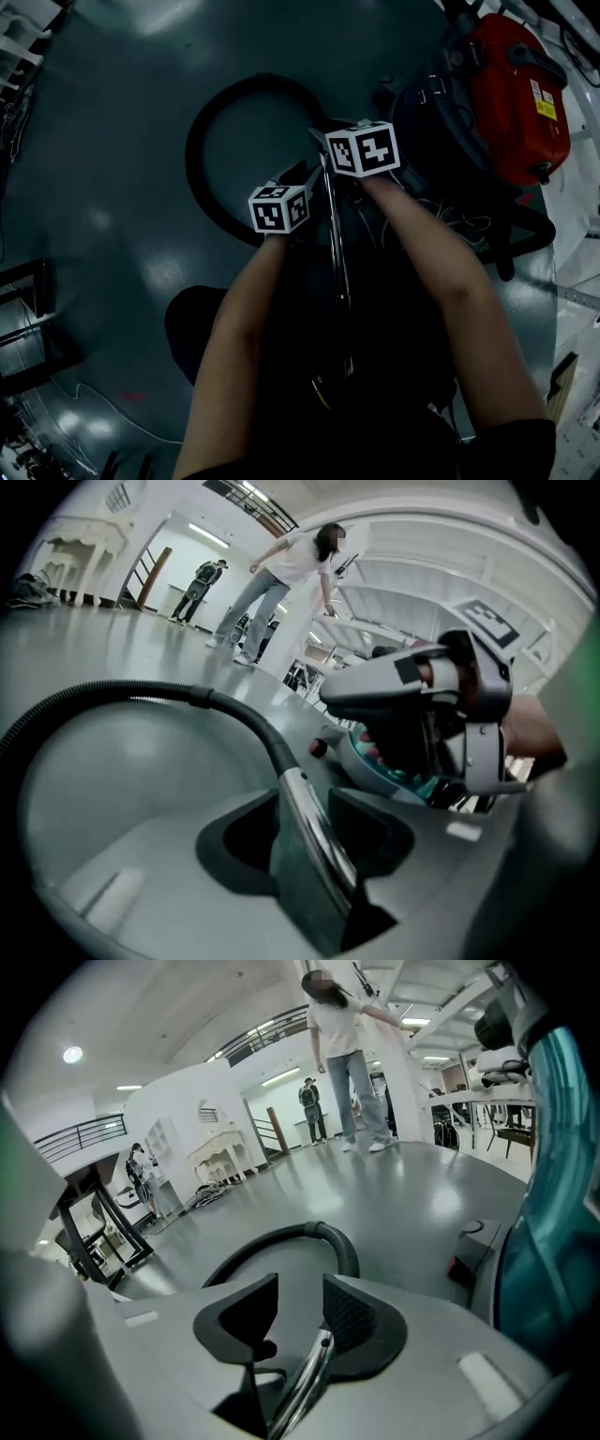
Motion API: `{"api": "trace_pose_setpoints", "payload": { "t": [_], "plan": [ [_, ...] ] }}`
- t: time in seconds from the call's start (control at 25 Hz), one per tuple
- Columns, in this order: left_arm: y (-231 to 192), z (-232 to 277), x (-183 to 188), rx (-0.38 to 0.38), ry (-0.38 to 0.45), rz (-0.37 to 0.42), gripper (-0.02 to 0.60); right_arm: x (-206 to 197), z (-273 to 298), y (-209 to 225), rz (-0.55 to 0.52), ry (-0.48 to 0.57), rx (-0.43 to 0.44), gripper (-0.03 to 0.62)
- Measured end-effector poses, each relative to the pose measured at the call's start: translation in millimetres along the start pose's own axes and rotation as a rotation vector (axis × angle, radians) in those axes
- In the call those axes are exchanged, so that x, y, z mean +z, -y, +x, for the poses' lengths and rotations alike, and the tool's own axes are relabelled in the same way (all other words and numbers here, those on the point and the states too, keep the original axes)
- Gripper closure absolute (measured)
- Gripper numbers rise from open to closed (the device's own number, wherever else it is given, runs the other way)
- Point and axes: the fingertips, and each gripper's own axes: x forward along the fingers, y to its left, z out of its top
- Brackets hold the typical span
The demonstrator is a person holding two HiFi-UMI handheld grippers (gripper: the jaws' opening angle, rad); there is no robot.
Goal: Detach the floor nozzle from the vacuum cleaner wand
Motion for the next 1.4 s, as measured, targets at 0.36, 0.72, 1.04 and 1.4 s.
{"api": "trace_pose_setpoints", "payload": {
  "t": [0.36, 0.72, 1.04, 1.4],
  "plan": [
    [13.6, 40.7, -11.9, 0.022, -0.009, -0.077, 0.308, -0.9, -11.9, 37.4, 0.096, 0.051, -0.052, 0.451],
    [9.4, 62.7, -31.7, -0.034, -0.098, -0.17, 0.36, -6.2, -23.4, 45.7, 0.094, 0.038, -0.034, 0.451],
    [9.9, 51.5, -26.4, -0.03, -0.074, -0.269, 0.393, -17.4, -19.0, 37.5, 0.032, -0.021, 0.006, 0.45],
    [19.5, 22.5, -14.2, -0.056, -0.001, -0.289, 0.397, -20.3, 3.4, 17.9, 0.071, -0.061, 0.066, 0.423]
  ]
}}
